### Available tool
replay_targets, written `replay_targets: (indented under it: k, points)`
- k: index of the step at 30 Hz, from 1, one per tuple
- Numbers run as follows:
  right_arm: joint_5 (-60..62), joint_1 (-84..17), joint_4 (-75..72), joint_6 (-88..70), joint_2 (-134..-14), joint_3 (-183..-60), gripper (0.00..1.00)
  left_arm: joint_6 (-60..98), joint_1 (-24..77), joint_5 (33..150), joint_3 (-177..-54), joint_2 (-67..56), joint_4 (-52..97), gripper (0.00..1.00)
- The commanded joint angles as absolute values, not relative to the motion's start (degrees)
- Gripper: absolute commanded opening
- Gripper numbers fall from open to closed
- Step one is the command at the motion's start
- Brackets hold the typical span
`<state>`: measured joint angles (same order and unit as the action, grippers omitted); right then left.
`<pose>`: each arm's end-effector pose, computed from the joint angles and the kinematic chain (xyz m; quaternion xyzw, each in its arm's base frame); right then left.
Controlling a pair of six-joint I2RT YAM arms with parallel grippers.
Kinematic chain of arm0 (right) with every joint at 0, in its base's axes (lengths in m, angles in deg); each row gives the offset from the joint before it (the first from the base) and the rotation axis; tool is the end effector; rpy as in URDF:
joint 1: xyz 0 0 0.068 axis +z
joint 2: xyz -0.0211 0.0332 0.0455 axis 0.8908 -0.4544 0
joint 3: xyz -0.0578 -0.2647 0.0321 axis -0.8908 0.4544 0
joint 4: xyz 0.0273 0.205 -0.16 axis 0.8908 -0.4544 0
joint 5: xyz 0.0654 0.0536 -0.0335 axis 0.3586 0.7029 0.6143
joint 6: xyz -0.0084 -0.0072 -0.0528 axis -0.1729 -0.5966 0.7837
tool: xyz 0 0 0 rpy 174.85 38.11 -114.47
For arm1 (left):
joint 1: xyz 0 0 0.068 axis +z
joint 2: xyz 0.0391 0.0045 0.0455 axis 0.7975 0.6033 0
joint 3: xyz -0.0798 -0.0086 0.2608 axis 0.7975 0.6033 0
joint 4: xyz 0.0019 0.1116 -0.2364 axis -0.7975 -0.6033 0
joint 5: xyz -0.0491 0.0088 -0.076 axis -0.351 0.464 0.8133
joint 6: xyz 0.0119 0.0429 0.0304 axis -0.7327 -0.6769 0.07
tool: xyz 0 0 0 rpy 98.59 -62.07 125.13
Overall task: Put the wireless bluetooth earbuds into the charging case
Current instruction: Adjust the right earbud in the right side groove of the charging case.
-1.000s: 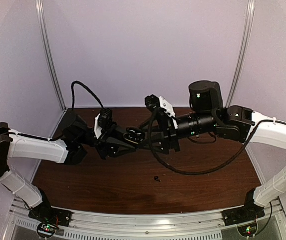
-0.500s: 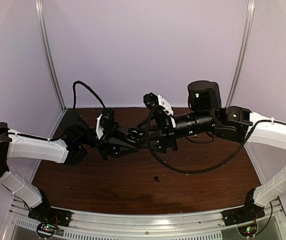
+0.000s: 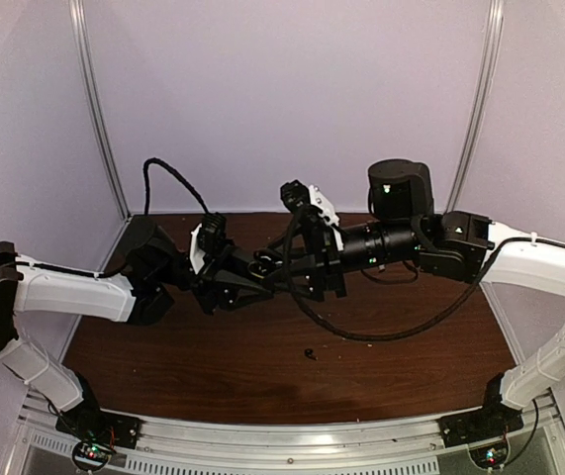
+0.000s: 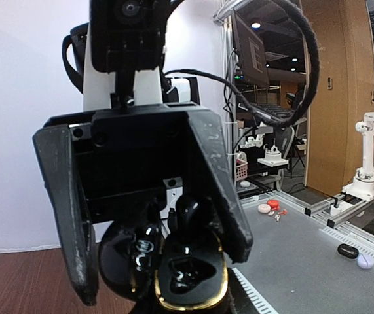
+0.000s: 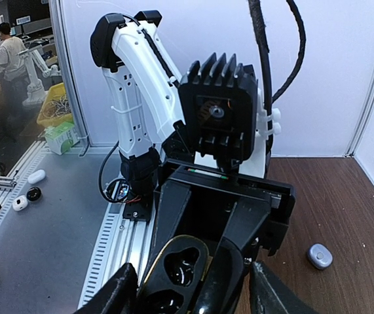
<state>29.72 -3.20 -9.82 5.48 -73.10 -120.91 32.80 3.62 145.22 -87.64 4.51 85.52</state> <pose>0.1446 0.2903 0.3856 -0.5750 0.5171 0.4787 0.4157 0.1760 -0.2526 0.2985 0.5211 0.3640 -0.6579 0.4038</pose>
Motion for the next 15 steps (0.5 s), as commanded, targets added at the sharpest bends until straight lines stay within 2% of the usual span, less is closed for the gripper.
replay_targets:
  k: [1,15]
  points:
    - [27.6,-3.6,-5.8,4.7,-74.5,-122.2,0.57,31.9,2.0,146.3,-89.2,5.1,86.7,0.00]
    - [29.3,-3.7,-1.8,2.9,-77.1,-123.5,0.57,31.6,1.7,146.2,-89.4,5.9,86.7,0.00]
